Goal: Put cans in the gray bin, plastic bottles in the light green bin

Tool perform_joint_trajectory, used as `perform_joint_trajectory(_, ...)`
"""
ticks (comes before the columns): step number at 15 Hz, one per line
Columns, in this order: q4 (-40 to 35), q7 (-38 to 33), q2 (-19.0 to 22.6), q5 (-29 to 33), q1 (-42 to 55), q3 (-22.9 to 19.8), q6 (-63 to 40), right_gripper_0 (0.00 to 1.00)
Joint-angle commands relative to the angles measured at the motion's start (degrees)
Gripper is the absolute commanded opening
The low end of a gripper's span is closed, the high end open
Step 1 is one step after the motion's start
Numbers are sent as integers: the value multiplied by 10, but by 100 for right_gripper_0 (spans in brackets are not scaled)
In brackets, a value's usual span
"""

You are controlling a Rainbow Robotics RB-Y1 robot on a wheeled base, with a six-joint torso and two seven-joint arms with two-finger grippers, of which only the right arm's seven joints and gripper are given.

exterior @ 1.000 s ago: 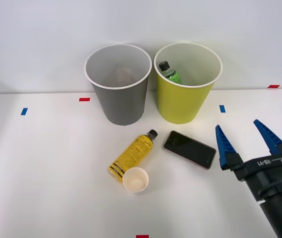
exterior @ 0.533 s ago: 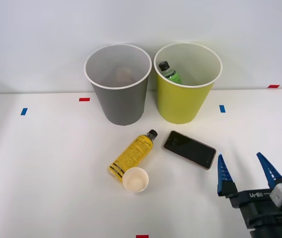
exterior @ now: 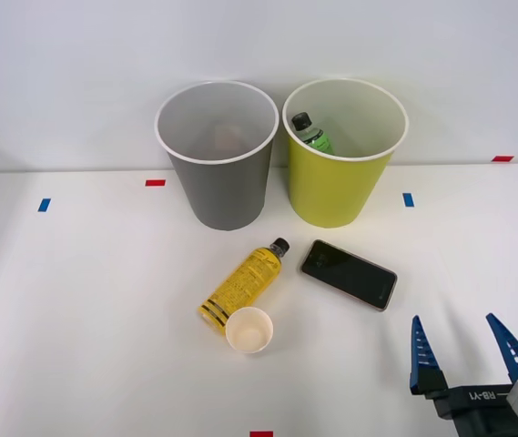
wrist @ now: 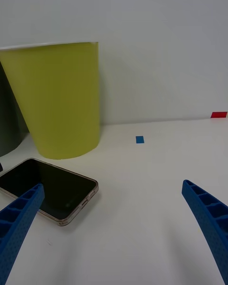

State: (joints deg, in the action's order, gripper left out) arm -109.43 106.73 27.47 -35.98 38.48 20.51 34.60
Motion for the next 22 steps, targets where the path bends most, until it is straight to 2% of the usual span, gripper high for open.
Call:
perform_joint_trajectory(1,0,-1,-8,8,7,-2,-1,100)
perform_joint_trajectory(3,12,-30,-44,84,10,-29,-3,100)
perform_joint_trajectory(5,54,-167,-96,209,3,-68,2,100)
perform_joint_trajectory(7,90,-231,-120,264,-7,-85,34,100)
perform_joint_trajectory(8,116,-253,-113,268,-14,-78,64,100)
perform_joint_trajectory(10,137,-244,-87,264,-10,-66,107,100)
perform_joint_trajectory(14,137,-137,-53,259,40,-53,136,100)
perform_joint_trajectory(17,137,-89,-36,252,74,-25,151,100)
perform_joint_trajectory(22,137,-86,-22,247,99,21,186,100)
